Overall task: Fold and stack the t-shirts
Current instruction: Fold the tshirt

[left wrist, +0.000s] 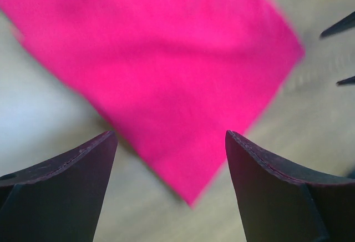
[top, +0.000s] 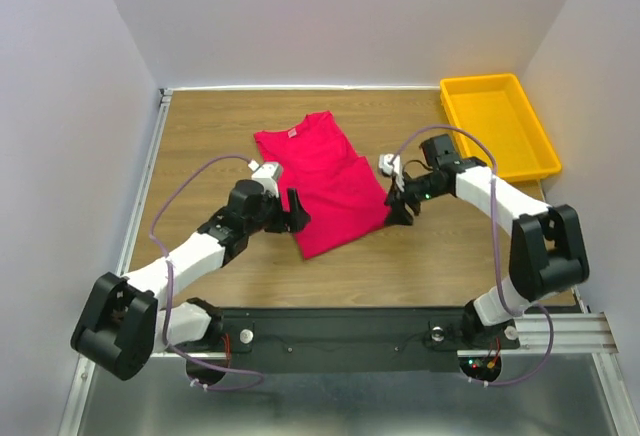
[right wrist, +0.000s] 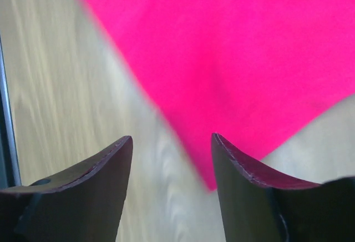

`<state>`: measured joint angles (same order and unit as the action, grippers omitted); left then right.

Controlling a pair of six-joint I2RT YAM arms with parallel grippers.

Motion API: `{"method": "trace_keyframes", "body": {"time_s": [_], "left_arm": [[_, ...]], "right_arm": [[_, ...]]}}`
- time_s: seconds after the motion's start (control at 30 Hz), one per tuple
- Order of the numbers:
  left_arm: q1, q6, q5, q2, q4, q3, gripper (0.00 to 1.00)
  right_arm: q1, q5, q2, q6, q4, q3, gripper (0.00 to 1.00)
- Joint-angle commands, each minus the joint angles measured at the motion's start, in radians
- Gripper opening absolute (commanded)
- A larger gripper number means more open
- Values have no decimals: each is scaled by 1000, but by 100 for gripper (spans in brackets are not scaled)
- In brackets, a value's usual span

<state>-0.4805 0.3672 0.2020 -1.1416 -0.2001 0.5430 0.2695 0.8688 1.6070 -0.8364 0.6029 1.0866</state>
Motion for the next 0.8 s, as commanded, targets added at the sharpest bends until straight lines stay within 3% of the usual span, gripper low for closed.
{"method": "trace_keyframes", "body": {"time_s": [0.0, 0.23, 0.53, 0.67, 0.77], "left_arm": [[-81, 165, 38, 69, -39, -31, 90], [-409, -29, -232, 124, 90, 23, 91], [-527, -557, -246, 175, 100, 103, 91], [-553, -753, -286, 79, 259, 163, 90], [-587, -807, -358, -6, 316, 138, 90]], "right_arm": [[0, -69, -174, -462, 43, -125, 66], [-1, -134, -141, -601, 74, -149, 67], [-142, -7, -58, -586, 150, 10, 67], [-185, 45, -9, -621, 245, 73, 67], [-184, 85, 39, -713, 342, 94, 67]]}}
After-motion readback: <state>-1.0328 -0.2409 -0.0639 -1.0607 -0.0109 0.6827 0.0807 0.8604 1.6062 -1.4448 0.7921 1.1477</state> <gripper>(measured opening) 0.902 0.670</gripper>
